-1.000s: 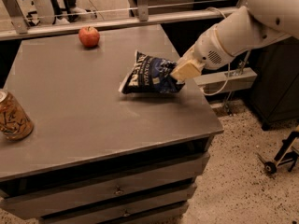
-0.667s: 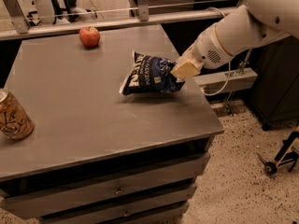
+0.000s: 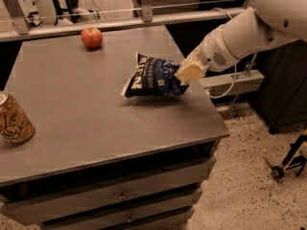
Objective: Move blue chip bag near apple
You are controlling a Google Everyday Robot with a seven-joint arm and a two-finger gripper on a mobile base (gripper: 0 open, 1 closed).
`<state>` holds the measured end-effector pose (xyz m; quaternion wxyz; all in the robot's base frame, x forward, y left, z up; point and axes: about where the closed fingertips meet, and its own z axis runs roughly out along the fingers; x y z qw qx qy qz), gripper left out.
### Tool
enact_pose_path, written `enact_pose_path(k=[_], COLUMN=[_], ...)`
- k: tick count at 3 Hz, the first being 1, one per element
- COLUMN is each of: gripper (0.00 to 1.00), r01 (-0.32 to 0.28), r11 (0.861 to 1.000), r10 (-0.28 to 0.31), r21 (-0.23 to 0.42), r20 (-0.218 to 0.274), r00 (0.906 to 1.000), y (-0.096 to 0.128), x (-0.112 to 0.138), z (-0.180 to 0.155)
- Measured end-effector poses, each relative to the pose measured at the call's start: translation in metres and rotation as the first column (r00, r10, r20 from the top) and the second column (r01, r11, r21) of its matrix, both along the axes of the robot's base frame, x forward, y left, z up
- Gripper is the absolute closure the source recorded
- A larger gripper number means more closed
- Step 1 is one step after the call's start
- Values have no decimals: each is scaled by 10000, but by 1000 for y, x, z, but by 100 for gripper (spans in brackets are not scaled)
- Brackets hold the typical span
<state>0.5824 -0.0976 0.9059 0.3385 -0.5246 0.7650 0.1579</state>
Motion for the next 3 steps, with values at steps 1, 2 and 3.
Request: enact_pose_path(k=[1, 2, 3], gripper=[100, 100, 100], r01=[1035, 1522, 1630], r11=[9910, 9801, 9773], r10=[-1073, -1628, -1708], r21=[853, 1273, 1355], r20=[407, 775, 478], r00=[9934, 9836, 9842], y=[-8, -17, -14], x=[40, 83, 128], z=[4, 20, 12])
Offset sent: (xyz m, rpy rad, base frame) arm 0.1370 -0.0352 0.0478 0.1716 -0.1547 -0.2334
